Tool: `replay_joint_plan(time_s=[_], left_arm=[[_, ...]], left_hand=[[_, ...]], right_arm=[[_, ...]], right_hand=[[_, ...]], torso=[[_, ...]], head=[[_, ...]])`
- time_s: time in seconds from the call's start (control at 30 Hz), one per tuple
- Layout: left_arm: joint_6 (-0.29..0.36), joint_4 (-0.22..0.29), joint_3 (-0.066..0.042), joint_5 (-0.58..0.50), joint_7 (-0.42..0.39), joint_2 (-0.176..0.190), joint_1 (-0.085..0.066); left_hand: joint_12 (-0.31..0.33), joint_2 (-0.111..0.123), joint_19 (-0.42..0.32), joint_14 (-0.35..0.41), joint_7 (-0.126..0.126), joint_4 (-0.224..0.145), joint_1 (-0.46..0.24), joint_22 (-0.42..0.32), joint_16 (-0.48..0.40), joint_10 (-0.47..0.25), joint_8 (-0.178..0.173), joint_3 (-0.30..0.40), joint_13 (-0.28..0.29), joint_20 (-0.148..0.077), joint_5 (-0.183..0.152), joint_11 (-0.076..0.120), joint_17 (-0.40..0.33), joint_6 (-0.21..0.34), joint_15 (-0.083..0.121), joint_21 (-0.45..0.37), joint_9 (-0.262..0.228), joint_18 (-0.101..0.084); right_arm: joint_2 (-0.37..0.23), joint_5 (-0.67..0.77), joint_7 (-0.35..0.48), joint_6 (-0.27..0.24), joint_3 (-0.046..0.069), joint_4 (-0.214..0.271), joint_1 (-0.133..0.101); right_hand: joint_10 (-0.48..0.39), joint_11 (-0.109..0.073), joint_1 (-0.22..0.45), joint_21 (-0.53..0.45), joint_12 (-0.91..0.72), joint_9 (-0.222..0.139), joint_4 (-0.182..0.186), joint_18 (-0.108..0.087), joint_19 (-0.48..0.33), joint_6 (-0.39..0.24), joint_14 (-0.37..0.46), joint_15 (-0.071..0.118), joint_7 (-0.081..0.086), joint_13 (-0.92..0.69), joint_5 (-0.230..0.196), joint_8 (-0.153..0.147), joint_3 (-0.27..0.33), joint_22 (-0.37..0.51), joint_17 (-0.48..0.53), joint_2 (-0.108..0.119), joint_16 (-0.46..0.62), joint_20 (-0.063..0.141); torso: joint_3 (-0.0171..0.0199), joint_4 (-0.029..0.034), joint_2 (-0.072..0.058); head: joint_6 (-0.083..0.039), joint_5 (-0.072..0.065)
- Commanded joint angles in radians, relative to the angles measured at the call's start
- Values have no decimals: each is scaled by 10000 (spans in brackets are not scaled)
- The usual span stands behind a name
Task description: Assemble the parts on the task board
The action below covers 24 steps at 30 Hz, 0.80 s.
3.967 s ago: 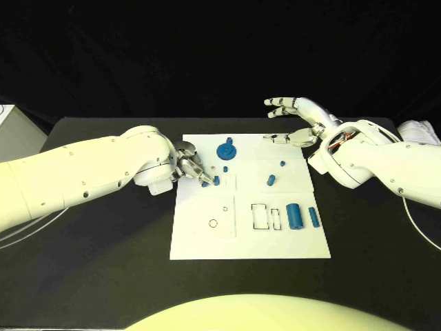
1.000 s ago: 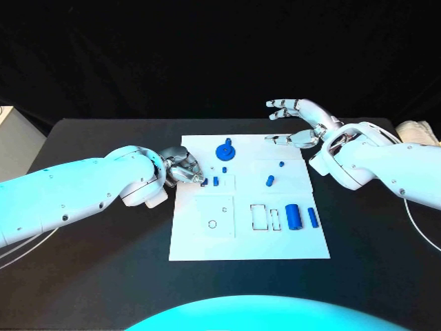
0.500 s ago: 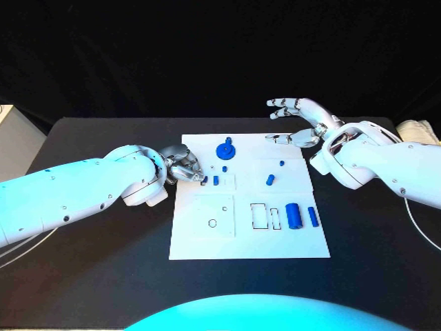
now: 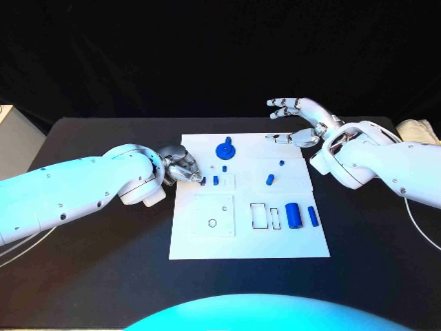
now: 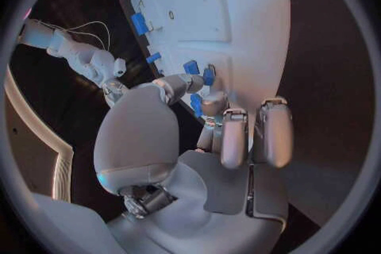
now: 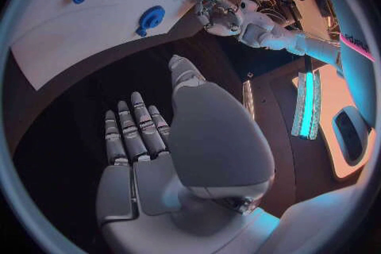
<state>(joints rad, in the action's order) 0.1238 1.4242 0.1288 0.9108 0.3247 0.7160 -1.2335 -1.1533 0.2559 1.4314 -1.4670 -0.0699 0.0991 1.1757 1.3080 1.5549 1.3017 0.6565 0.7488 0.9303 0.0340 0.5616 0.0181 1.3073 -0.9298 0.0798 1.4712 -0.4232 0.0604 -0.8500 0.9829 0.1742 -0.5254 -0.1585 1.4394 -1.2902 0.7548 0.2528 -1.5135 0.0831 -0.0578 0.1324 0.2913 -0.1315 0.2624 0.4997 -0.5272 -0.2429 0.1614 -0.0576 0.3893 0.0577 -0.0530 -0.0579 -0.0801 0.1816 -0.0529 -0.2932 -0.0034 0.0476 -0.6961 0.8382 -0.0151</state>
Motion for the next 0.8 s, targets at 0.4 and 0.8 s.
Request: replay_joint_plan(time_s=[0.4, 0.8], left_arm=[[-953, -163, -305, -654, 1037, -163, -169], [-1055, -383, -322, -260, 1287, -549, -320]], left_hand=[[-534, -37, 191, -1038, 246, -945, -351, 944, 159, 509, 213, 886, 699, -27, 87, 119, 2635, -401, 35, 117, -2340, -166], [-767, -59, 206, -1038, 322, -940, -420, 959, 159, 726, 264, 804, 1032, -64, 99, 181, 2635, -520, 78, 123, -2375, -170]], right_arm=[[22, -39, 120, 92, 2, 16, 4], [37, -43, 112, 95, 3, 21, 3]], right_hand=[[61, 8, 29, 38, -7, 14, 8, 159, -58, 64, -39, 11, 1354, -10, -43, 65, -79, 9, 14, -100, 3, -1], [61, 8, 29, 38, -7, 14, 8, 159, -58, 64, -39, 11, 1354, -10, -43, 65, -79, 9, 14, -100, 3, -1]], torso=[[5, -2, 2], [-3, -4, -5]], head=[[0, 42], [28, 49]])
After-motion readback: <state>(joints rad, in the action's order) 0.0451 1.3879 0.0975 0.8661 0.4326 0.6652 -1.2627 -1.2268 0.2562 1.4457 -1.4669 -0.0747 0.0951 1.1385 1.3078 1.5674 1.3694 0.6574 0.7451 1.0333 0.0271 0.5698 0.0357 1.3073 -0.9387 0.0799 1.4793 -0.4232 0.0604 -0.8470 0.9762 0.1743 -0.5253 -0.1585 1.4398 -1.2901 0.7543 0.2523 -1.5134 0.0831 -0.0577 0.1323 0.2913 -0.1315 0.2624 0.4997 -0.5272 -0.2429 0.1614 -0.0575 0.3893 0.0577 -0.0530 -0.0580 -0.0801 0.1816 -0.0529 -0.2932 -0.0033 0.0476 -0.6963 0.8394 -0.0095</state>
